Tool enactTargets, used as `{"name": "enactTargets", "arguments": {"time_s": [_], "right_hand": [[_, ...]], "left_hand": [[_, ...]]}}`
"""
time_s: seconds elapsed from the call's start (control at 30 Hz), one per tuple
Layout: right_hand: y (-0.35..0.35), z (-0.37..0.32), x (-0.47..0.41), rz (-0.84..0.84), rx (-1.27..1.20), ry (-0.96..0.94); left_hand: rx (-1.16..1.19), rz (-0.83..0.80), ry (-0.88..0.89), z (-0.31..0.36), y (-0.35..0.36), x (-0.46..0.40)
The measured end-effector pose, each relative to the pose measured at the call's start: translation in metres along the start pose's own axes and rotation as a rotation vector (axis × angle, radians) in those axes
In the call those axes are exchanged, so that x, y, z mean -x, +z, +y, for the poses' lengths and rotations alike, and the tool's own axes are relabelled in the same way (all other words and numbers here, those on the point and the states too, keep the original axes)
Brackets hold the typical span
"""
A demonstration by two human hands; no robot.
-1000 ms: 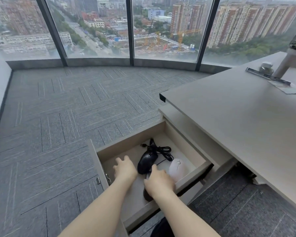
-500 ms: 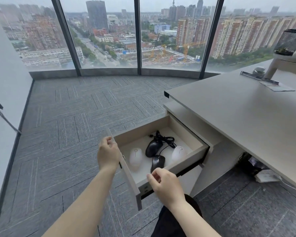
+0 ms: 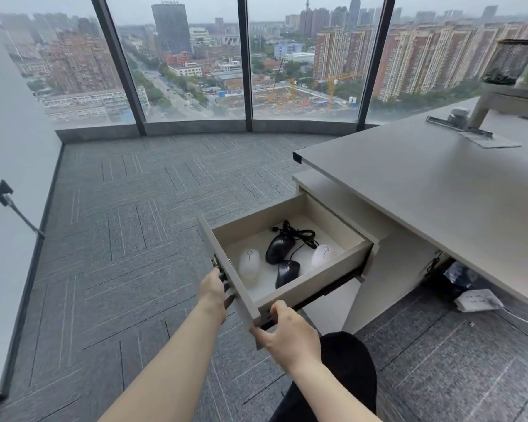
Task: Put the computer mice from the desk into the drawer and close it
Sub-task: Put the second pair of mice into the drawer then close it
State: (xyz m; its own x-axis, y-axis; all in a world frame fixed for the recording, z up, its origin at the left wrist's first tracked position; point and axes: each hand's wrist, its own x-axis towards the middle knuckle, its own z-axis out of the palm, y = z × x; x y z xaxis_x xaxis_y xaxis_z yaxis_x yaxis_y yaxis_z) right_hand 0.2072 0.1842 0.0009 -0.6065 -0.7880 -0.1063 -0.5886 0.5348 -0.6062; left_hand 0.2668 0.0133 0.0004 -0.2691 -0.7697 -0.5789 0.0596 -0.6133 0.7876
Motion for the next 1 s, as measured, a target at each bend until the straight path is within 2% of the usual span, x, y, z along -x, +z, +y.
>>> {"name": "enactTargets", "arguments": {"time_s": [0.37, 0.67, 1.0], "right_hand": [[-0.040, 0.054, -0.038, 0.115, -0.102, 0.212], [-0.070, 0.108, -0.075, 0.287, -0.307, 0.486], [-0.097, 0.148, -0.122, 0.411, -0.449, 0.637]], "left_hand": [[0.010, -0.251, -0.085, -0.008, 0.082, -0.019], [-0.022, -0.330, -0.094, -0.021, 0.177, -0.031], [0.020, -0.384, -0.103, -0.038, 0.248, -0.046]]}}
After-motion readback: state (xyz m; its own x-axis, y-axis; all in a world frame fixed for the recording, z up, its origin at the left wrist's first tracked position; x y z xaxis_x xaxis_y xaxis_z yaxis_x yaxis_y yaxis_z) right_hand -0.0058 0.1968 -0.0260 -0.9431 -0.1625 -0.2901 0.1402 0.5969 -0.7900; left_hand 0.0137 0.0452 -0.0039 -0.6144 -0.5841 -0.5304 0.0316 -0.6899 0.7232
